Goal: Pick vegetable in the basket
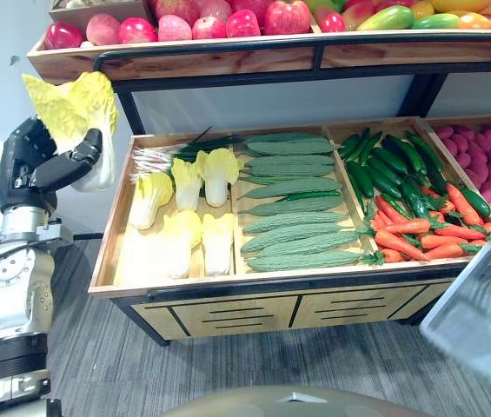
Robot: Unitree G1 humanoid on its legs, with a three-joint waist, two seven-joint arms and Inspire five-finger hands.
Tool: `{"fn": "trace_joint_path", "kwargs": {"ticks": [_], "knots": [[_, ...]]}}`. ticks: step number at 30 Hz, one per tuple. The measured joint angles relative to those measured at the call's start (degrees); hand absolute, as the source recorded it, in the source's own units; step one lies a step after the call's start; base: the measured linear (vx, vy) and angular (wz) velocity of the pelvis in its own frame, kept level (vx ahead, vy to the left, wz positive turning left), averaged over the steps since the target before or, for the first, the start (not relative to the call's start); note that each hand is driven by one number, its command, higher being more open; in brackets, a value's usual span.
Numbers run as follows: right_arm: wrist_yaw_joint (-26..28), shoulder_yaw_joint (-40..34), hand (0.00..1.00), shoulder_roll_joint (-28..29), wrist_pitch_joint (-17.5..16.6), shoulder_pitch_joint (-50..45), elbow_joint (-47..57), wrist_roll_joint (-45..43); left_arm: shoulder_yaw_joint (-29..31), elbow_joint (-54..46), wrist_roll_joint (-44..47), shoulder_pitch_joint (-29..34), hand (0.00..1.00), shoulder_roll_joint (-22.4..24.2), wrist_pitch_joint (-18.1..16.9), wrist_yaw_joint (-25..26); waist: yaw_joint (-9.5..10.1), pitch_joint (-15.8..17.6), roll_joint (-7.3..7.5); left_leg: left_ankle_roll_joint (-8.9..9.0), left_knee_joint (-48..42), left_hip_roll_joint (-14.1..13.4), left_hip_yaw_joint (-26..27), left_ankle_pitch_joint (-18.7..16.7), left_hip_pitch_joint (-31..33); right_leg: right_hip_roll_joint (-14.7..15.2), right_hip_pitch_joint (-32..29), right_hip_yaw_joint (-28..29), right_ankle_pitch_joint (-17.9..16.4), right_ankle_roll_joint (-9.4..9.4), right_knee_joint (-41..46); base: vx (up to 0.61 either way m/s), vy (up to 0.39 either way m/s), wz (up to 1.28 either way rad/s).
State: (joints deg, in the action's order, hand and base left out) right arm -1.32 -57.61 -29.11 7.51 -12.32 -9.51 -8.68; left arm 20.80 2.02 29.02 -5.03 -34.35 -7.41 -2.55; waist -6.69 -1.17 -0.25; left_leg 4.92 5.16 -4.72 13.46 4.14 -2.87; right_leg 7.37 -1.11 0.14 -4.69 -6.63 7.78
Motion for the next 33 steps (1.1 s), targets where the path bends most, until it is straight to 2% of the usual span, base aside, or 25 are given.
{"fn": "trace_joint_path", "kwargs": {"ticks": [3,5,9,13,17,26,30,33], "knots": [[-0.47,0.03,0.0,-7.26,-0.7,2.46,6.89,4.96,-1.22,-0.57,-0.12,-0.08,0.0,0.0,-0.13,-0.67,-0.64,0.06,0.13,-0.04,0.0,0.05,0.75,-0.17,-0.12,0.02,-0.39,0.7,0.38,-0.48,0.02,0.02,0.012,-0.14],[-1.94,0.07,0.0,-12.78,-2.93,6.79,10.19,6.73,-2.76,-0.63,-0.13,-0.13,0.0,-0.03,-0.12,-0.83,-1.26,0.13,0.23,0.27,-0.01,0.04,1.42,-0.17,-0.11,-0.01,-0.67,1.21,0.64,-0.74,0.12,0.03,0.009,-0.14],[-4.08,0.46,0.0,-19.21,-7.19,11.67,12.8,7.92,-4.6,-0.67,-0.14,-1.66,0.0,-0.05,-0.09,-1.51,-1.63,0.3,0.51,0.03,-0.01,0.04,1.88,-0.29,-0.49,-0.02,-0.56,1.62,0.7,-0.83,0.23,0.04,0.004,-0.06],[-4.02,5.13,0.0,-24.05,-10.96,16.09,12.82,7.01,-4.78,-1.01,-0.12,-3.69,0.0,-0.65,-0.1,-1.73,-2.23,0.86,1.8,-0.01,-0.01,0.17,1.88,-0.27,-0.51,0.06,-0.52,1.65,0.7,-0.83,0.25,0.0,0.0,0.0],[-0.52,12.16,0.0,-25.92,-13.41,17.21,12.85,3.59,-6.15,-1.0,-0.11,-3.69,0.0,-2.49,-0.1,-1.94,-2.27,0.89,1.85,-0.11,0.01,0.38,1.8,-0.19,-0.59,0.23,-0.42,1.59,0.7,-0.84,0.26,0.0,0.0,0.0],[8.58,26.61,0.0,-27.53,-12.95,17.15,11.09,1.41,-9.68,-1.0,-0.09,-3.68,0.0,-2.87,-0.1,-4.21,-2.25,0.97,1.23,-0.3,0.05,0.62,0.67,0.24,-0.48,0.51,0.05,0.59,0.7,-0.83,0.26,-0.01,-0.002,0.06],[9.84,28.66,0.0,-27.94,-13.27,17.19,11.1,-0.88,-11.08,-1.0,-0.09,-3.68,0.0,-3.08,-0.1,-4.97,-1.76,0.97,1.22,-0.33,0.04,0.6,0.25,0.39,-0.39,0.55,0.19,0.18,0.71,-0.83,0.25,0.0,-0.006,0.06],[10.68,29.33,0.0,-31.02,-13.81,17.81,11.47,-1.25,-11.47,-0.99,-0.08,-3.68,0.0,-3.29,-0.09,-5.19,-1.3,0.99,1.25,-0.38,0.04,0.83,0.07,0.52,-0.34,0.56,0.22,0.14,0.75,-0.83,0.26,0.0,-0.001,0.02]]}}
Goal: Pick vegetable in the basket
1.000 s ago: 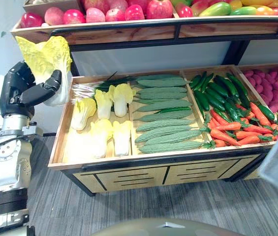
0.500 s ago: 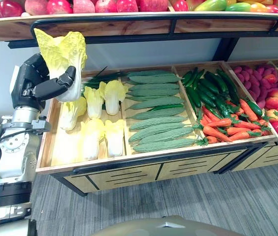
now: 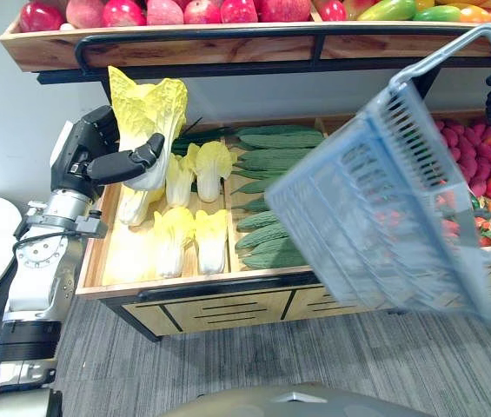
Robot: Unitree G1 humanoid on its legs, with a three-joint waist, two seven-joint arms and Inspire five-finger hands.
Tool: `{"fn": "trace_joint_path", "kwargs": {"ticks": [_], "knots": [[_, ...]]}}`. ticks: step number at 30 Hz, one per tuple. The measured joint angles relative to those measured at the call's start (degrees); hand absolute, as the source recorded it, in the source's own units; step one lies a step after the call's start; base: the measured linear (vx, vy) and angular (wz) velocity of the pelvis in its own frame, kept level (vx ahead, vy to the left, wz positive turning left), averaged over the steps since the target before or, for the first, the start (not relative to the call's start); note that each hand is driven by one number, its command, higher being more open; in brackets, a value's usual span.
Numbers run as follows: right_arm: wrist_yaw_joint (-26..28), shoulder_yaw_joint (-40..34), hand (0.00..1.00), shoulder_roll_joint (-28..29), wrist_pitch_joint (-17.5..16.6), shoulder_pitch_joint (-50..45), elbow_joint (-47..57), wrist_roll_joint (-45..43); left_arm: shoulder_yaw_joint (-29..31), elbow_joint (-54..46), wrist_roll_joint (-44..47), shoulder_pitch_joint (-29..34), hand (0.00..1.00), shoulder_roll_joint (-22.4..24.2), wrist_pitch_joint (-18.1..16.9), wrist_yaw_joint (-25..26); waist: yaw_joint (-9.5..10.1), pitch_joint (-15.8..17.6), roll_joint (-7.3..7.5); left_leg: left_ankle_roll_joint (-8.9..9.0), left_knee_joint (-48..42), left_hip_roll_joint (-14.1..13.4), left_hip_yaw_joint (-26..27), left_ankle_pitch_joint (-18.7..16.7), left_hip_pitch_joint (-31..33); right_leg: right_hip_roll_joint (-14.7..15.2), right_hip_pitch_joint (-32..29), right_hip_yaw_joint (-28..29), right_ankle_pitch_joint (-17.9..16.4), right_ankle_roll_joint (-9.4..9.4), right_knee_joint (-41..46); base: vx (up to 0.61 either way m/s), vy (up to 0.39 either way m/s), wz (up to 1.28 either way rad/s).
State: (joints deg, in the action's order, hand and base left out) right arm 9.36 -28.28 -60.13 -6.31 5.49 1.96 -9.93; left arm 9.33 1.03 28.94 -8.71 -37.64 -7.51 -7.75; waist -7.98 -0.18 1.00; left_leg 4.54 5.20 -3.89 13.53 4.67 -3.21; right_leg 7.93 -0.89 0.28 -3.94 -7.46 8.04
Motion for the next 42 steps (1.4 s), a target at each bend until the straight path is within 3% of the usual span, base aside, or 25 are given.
{"fn": "trace_joint_path", "kwargs": {"ticks": [4,10,18,25,32,42], "knots": [[0.99,0.7,0.0,-2.18,-2.03,0.97,1.32,-0.03,-0.22,0.0,0.01,0.06,0.0,-0.65,0.02,-0.35,-0.56,0.01,0.02,-0.06,0.02,0.15,0.04,0.26,-0.04,0.0,0.0,0.11,0.29,-0.08,0.0,-0.02,-0.002,-0.01],[1.79,1.66,0.0,-2.18,-2.07,2.27,1.35,-0.03,-0.51,-0.17,0.02,0.06,0.0,-0.65,0.02,-1.51,-0.76,0.13,-0.17,0.24,0.06,0.08,0.39,0.17,-0.11,-0.04,-0.05,0.24,0.59,-0.16,-0.31,-0.05,-0.001,-0.03],[8.16,8.25,0.0,-1.93,-1.95,-0.34,7.08,-0.07,-5.18,-6.37,0.2,-0.12,0.0,-1.47,-0.03,-3.14,-0.01,0.43,-0.52,-0.23,0.04,-0.28,0.77,0.78,0.1,-0.07,0.02,0.46,1.49,-0.24,-1.35,0.01,-0.002,-0.02],[10.23,13.66,0.0,4.1,-1.74,-0.68,8.25,-2.05,-8.79,-6.49,0.5,-2.61,0.0,-1.61,-0.03,-3.53,0.04,0.4,-0.56,-0.12,0.04,-0.1,-0.1,1.22,0.29,-0.21,0.21,-0.21,1.5,-0.2,-1.02,0.0,-0.004,0.06],[12.71,21.21,0.0,5.2,-0.61,-0.98,8.46,-2.17,-13.1,-6.95,2.3,-5.54,0.0,-1.61,-0.03,-3.74,0.17,0.42,-0.59,0.12,0.07,0.04,-0.15,1.03,0.35,-0.06,0.04,-0.15,1.43,-0.15,-0.69,-0.05,0.002,0.01],[12.87,22.27,0.0,8.01,-0.2,-2.59,10.27,-2.14,-15.32,-7.14,2.27,-9.0,0.0,-1.64,-0.03,-3.77,0.22,0.34,-0.58,-0.35,0.06,-0.01,-0.16,1.68,0.34,-0.09,0.12,-0.35,1.7,-0.12,-0.83,0.0,0.0,0.0]]}}
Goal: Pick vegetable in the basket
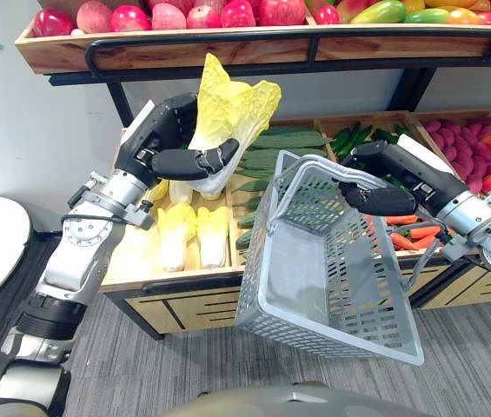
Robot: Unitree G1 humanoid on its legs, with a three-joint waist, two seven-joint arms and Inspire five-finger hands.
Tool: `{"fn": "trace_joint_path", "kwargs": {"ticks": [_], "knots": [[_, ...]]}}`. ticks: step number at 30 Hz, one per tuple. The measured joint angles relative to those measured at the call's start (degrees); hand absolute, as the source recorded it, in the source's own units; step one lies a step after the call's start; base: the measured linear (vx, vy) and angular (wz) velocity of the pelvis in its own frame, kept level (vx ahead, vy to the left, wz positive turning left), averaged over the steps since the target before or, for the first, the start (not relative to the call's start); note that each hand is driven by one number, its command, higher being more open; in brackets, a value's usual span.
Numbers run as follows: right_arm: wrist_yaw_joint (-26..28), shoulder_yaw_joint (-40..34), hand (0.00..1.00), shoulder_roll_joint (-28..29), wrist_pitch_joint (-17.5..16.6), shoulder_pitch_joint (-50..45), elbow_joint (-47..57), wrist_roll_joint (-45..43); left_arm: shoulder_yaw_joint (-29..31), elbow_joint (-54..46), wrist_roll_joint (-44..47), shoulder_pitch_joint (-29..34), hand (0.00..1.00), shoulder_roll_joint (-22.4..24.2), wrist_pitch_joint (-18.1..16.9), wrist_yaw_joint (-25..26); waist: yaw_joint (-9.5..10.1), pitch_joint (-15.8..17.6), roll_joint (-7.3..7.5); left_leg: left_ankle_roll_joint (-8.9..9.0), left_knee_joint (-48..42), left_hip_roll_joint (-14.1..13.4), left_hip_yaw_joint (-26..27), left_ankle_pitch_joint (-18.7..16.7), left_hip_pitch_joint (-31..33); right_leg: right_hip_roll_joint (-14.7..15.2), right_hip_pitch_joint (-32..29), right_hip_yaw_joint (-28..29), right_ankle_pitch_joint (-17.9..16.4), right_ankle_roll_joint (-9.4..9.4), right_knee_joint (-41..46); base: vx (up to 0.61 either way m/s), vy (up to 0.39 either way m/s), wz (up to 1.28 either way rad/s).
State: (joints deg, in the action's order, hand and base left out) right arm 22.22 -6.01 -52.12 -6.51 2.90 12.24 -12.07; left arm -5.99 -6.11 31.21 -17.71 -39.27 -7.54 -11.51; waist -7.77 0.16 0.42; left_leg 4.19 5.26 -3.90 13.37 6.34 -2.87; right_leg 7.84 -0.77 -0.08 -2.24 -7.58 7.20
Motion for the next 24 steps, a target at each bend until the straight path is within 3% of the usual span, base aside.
{"fn": "trace_joint_path", "kwargs": {"ticks": [6,13,24], "knots": [[0.01,0.0,0.0,0.5,0.02,-0.94,1.15,0.02,0.0,1.68,-0.07,-1.2,0.0,-0.09,-0.01,0.1,-0.11,-0.08,-0.17,0.05,0.0,-0.03,0.04,0.01,-0.05,-0.05,-0.08,0.09,-0.03,0.05,0.21,0.0,0.0,0.0],[1.68,3.16,0.0,0.54,0.01,-2.52,7.1,-0.45,-2.86,13.03,-0.29,-10.52,0.0,-4.21,0.0,1.06,-0.27,-0.08,-0.19,0.5,0.01,-0.51,0.55,-0.28,-0.01,-0.2,-0.76,0.64,-0.37,0.51,0.54,0.0,0.0,-0.04],[2.8,6.04,0.0,0.53,0.02,-1.79,9.09,-5.33,-10.81,24.74,-2.46,-23.62,0.0,-4.73,0.03,1.63,-0.57,-0.05,-0.23,0.03,-0.01,-0.24,1.09,0.26,0.26,-0.4,-1.37,1.29,0.1,0.17,0.85,0.0,0.0,-0.01]]}}
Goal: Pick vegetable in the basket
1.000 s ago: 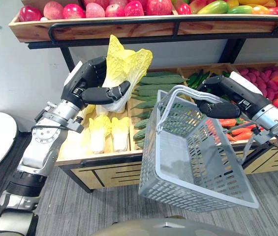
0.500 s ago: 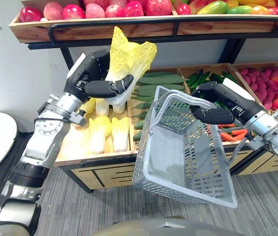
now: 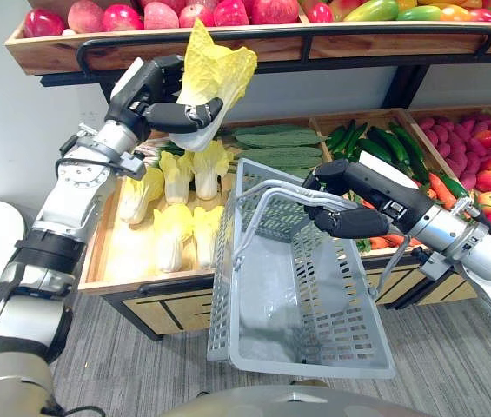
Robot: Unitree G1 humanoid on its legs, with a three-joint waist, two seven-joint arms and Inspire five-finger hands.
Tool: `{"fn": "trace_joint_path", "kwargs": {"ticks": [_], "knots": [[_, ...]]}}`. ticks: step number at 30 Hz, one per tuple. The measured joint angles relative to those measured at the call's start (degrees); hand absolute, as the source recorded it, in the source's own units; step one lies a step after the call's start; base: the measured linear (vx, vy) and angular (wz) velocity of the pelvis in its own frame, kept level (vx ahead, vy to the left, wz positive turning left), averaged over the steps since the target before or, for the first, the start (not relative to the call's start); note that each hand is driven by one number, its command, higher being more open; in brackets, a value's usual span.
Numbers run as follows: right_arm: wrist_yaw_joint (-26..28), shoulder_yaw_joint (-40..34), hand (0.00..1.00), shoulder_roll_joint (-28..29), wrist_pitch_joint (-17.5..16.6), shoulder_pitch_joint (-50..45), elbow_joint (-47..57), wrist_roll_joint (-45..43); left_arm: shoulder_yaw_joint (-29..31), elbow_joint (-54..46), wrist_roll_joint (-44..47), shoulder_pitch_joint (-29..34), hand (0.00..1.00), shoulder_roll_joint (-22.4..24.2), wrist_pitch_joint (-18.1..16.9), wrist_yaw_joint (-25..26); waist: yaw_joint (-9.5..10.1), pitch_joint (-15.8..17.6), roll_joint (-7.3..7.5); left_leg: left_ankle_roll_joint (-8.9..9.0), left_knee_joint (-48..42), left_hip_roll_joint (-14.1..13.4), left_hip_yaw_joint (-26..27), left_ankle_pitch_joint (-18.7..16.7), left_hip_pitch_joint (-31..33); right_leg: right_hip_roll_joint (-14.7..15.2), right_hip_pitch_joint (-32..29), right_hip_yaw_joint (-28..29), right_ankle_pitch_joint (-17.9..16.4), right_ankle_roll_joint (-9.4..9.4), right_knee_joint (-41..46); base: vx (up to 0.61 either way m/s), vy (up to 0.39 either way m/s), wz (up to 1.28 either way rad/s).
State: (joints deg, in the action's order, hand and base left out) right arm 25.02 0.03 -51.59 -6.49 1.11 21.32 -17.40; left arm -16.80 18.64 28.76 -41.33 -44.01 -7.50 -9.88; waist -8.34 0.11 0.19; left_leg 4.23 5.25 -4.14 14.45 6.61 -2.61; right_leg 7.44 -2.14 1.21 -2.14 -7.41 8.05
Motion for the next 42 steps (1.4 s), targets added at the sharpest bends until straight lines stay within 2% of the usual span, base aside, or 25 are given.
{"fn": "trace_joint_path", "kwargs": {"ticks": [8,13,19,26,29,32,36,42], "knots": [[1.04,3.04,0.0,-0.03,0.05,2.16,3.17,-1.35,-7.22,2.35,-0.17,-6.46,0.0,1.27,-0.01,-0.17,-1.44,0.44,-0.52,0.1,0.01,-0.14,1.02,-0.04,0.07,-0.2,-1.07,0.95,-0.12,0.12,0.81,-0.01,-0.004,-0.07],[1.05,3.48,0.0,-0.03,0.05,4.24,3.87,-2.17,-11.35,5.17,-0.33,-10.95,0.0,3.74,-0.03,-0.31,-1.94,0.69,-0.85,0.12,0.01,-0.34,1.76,-0.03,0.08,-0.5,-1.59,1.86,-0.06,0.08,0.94,0.0,-0.006,-0.08],[1.05,4.51,0.0,-0.03,0.05,6.57,4.76,-2.18,-15.76,6.35,-2.68,-13.49,0.0,6.0,-0.02,-0.81,-2.94,1.34,-1.44,0.12,0.01,-0.36,2.09,-0.04,0.06,-0.56,-1.78,2.14,-0.01,0.03,0.93,0.0,-0.002,-0.02],[1.05,7.3,0.0,-0.13,0.05,7.66,5.64,-2.17,-24.36,6.53,-6.74,-17.76,0.0,6.59,-0.02,-4.67,-3.0,1.75,-1.97,0.22,0.01,-0.39,2.54,-0.12,-0.06,-0.63,-1.91,2.56,0.03,0.04,0.95,0.0,-0.001,-0.02],[1.07,8.41,0.0,-0.46,0.04,9.51,5.67,-2.17,-25.87,6.3,-6.95,-18.23,0.0,6.68,-0.03,-6.27,-3.09,2.12,-2.46,0.28,0.0,-0.64,2.86,-0.23,-0.14,-0.65,-2.01,2.89,0.0,0.06,0.88,-0.01,-0.004,-0.06],[1.12,8.95,0.0,-0.51,0.05,11.55,5.68,-2.16,-29.28,4.61,-6.92,-19.59,0.0,6.23,-0.02,-8.12,-2.97,2.25,-2.61,0.31,0.0,-0.81,3.35,-0.29,0.07,-0.71,-2.6,3.27,-0.35,0.53,0.85,0.0,-0.012,-0.08],[1.16,10.0,0.0,-1.23,0.02,14.71,5.95,-2.16,-35.74,-3.52,-6.79,-20.05,0.0,3.4,-0.24,-12.62,-3.04,2.25,-2.59,0.36,-0.03,-0.96,4.24,-0.59,-0.06,-0.96,-2.77,3.95,0.21,0.27,0.77,0.04,-0.008,-0.1],[1.53,12.5,0.0,-3.1,0.0,16.06,6.0,-1.93,-39.45,-6.0,-6.29,-21.88,0.0,0.51,-0.73,-16.03,-3.03,2.24,-2.61,0.7,-0.03,-1.53,5.21,-0.84,-0.69,-1.9,-2.66,4.7,0.29,0.53,0.69,0.02,-0.017,-0.09]]}}
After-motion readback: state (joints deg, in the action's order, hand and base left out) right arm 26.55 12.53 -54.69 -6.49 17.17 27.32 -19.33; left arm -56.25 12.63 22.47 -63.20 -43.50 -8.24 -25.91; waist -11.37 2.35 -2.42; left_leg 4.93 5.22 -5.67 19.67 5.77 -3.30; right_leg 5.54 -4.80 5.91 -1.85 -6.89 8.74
